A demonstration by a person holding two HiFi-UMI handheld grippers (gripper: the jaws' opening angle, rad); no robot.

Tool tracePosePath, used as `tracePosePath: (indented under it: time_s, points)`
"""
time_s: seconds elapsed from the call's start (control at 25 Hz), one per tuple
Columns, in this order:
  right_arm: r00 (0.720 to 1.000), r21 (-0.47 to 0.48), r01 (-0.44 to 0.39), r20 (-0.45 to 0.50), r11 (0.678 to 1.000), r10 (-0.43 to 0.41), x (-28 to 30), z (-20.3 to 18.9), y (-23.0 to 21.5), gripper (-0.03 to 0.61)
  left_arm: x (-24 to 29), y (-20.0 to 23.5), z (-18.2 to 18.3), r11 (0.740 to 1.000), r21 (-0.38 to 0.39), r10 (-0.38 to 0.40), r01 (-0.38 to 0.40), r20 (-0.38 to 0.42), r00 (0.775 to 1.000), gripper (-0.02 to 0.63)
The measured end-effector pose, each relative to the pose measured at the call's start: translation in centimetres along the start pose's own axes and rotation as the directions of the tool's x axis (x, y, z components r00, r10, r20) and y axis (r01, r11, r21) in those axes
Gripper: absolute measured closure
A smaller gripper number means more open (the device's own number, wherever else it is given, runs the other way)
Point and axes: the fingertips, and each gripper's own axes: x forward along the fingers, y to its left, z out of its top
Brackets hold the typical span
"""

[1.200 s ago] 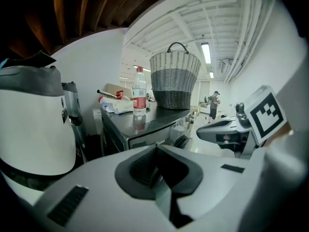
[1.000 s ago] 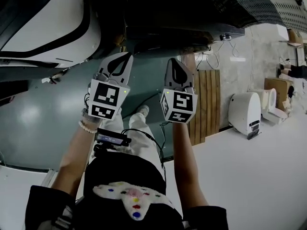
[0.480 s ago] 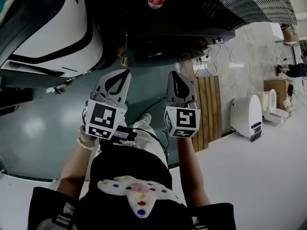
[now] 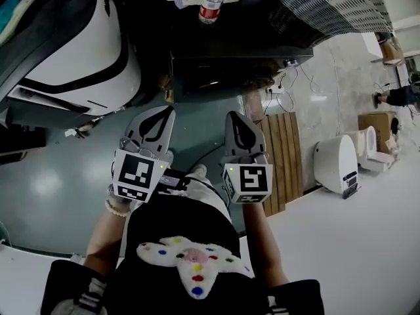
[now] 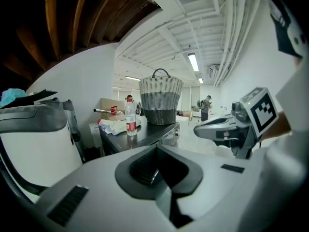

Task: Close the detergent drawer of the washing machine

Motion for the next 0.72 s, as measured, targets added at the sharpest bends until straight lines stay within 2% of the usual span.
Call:
tracePosePath:
  time_s: [0.48, 0.6, 0.72]
  points:
    - [0.999, 0.012, -0.040, 0.011, 0.999, 0.040, -1.0, 0.6, 1.5, 0.575, -0.5, -1.1, 0.4, 1.000, -0.009, -0.024, 0.024, 0.012, 1.000, 0.603]
    - [0.999, 0.019, -0.048, -0.019, 0.999, 0.049, -1.2, 0.3, 1.9, 0.575, -0.4, -1.3, 0.3, 0.999, 0.001, -0.034, 0.034, 0.007, 0.999, 0.603]
    - [0.999, 0.012, -0.046, 0.012, 0.999, 0.046, -1.0, 0.7, 1.9, 0.575, -0.3, -1.3, 0.2, 0.999, 0.012, -0.043, 0.043, 0.002, 0.999, 0.603]
